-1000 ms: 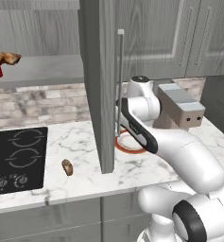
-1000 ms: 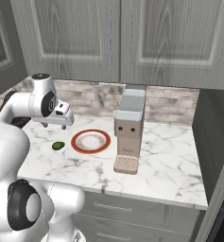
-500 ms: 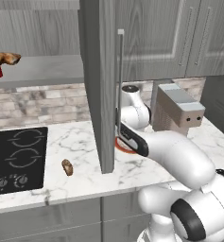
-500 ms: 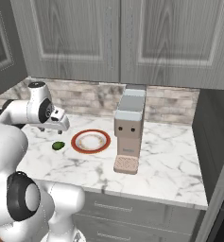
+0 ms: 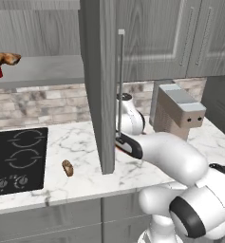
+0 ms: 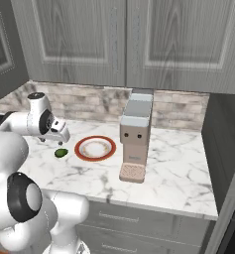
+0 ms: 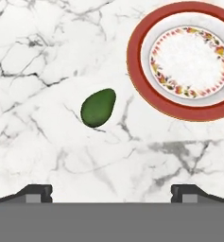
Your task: Pick the avocado and bread from the counter and place them on the plate. Then pick the jam from the cabinet and place it next to the plate. Lastly close the cabinet door.
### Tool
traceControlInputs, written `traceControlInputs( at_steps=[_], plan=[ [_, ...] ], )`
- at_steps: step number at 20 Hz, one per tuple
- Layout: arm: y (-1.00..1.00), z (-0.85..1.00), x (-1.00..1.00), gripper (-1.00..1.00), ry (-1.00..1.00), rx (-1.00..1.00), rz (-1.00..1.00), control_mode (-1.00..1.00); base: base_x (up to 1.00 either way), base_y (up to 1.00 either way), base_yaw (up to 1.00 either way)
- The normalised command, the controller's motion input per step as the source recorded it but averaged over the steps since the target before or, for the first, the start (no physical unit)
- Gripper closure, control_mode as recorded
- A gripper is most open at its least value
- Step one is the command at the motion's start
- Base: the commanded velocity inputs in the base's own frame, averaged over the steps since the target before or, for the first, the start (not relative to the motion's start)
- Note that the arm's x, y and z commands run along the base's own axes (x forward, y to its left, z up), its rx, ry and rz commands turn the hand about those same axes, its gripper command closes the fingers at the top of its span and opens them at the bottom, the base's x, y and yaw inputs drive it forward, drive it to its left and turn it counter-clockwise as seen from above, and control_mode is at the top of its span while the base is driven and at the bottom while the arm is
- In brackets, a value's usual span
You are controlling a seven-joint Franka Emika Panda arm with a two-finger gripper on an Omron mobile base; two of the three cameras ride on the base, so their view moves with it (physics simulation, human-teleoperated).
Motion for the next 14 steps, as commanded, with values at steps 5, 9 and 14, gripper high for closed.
traceControlInputs(
  at_steps=[5, 9, 14],
  plan=[
    [0.11, -0.19, 0.17, -1.00, 0.00, 0.03, -0.05, -1.00, 0.00, 0.00, 0.00],
    [0.09, -0.21, 0.21, -1.00, 0.00, 0.02, -0.06, -1.00, 0.00, 0.00, 0.00],
    [0.06, -0.20, 0.23, -1.00, 0.00, 0.00, -0.07, -1.00, 0.00, 0.00, 0.00]
  ],
)
